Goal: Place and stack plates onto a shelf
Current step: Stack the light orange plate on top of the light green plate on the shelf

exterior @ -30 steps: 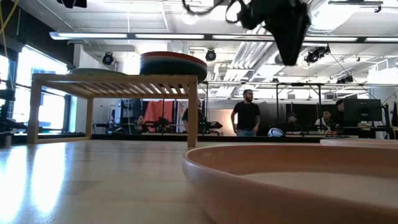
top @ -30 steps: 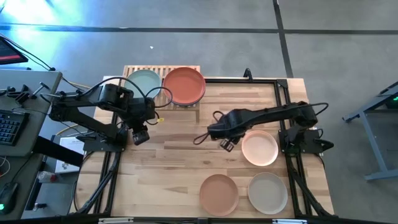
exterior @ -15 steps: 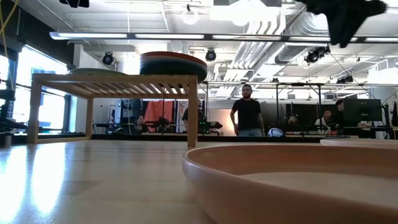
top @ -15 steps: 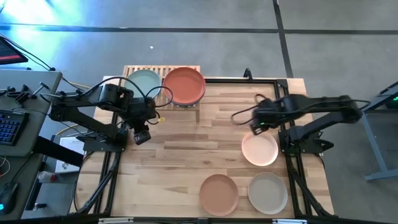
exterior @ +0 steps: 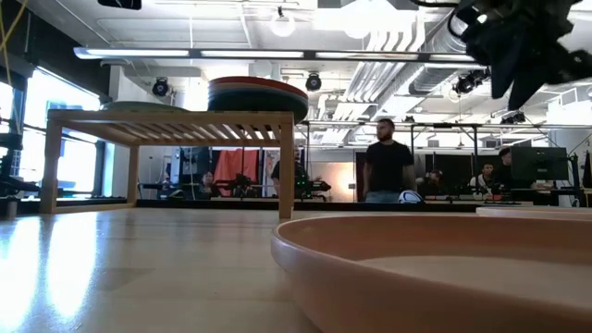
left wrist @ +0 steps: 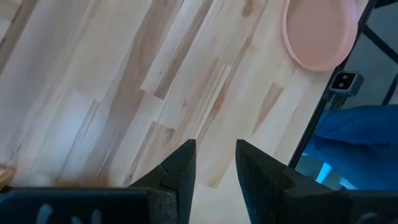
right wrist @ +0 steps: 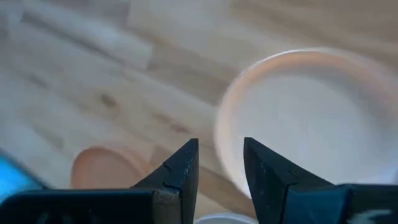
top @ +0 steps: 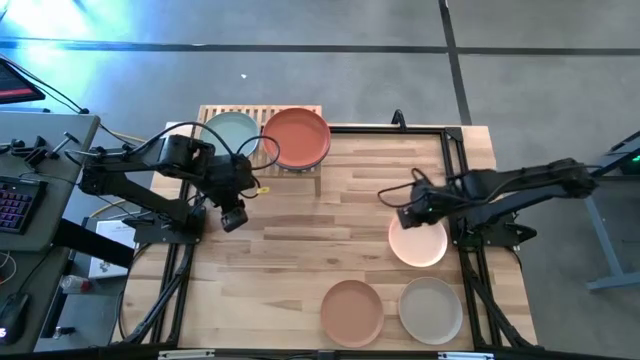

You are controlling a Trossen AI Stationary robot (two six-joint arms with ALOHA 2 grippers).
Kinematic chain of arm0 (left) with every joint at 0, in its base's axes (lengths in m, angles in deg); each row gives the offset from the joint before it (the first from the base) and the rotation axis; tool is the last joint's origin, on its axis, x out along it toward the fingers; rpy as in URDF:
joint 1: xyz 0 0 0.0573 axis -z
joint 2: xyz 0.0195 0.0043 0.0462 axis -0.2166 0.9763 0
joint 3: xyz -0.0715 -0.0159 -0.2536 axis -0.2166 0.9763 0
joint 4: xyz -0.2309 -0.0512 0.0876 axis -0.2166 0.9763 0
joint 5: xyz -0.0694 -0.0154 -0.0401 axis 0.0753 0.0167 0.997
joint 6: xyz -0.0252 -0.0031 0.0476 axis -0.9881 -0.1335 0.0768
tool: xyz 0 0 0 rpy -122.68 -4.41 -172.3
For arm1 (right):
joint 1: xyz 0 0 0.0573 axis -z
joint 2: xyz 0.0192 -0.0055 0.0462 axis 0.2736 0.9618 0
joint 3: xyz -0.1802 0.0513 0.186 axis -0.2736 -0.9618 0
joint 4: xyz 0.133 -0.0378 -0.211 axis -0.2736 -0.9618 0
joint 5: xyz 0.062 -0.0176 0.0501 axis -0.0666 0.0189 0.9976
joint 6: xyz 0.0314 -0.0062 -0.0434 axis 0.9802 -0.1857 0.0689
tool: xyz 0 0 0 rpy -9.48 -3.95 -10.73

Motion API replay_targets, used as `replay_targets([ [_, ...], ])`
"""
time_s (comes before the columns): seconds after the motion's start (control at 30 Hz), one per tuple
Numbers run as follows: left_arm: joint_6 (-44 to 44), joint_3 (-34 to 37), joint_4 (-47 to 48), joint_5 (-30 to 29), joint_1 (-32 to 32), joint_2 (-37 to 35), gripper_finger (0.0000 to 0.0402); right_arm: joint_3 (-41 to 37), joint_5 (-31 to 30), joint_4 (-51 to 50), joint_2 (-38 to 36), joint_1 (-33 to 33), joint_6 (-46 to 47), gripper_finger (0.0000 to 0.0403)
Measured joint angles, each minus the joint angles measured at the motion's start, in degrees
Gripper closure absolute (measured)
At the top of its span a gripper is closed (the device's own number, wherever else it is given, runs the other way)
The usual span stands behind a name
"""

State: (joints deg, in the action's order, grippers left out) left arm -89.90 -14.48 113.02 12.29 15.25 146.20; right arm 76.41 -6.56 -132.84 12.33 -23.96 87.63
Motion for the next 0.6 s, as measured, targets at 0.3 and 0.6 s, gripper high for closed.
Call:
replay_targets([
  [0.3, -0.76, 0.00, -0.58, -3.96, -0.11, 0.00, 0.0298, -7.80, 3.12, 13.74, 5.60, -3.36, -1.50, 0.0297],
  [0.6, -4.68, 0.00, -4.11, -6.83, -0.09, 0.00, 0.0298, -8.39, 3.28, 17.29, 14.31, -6.37, -7.16, 0.0297],
])
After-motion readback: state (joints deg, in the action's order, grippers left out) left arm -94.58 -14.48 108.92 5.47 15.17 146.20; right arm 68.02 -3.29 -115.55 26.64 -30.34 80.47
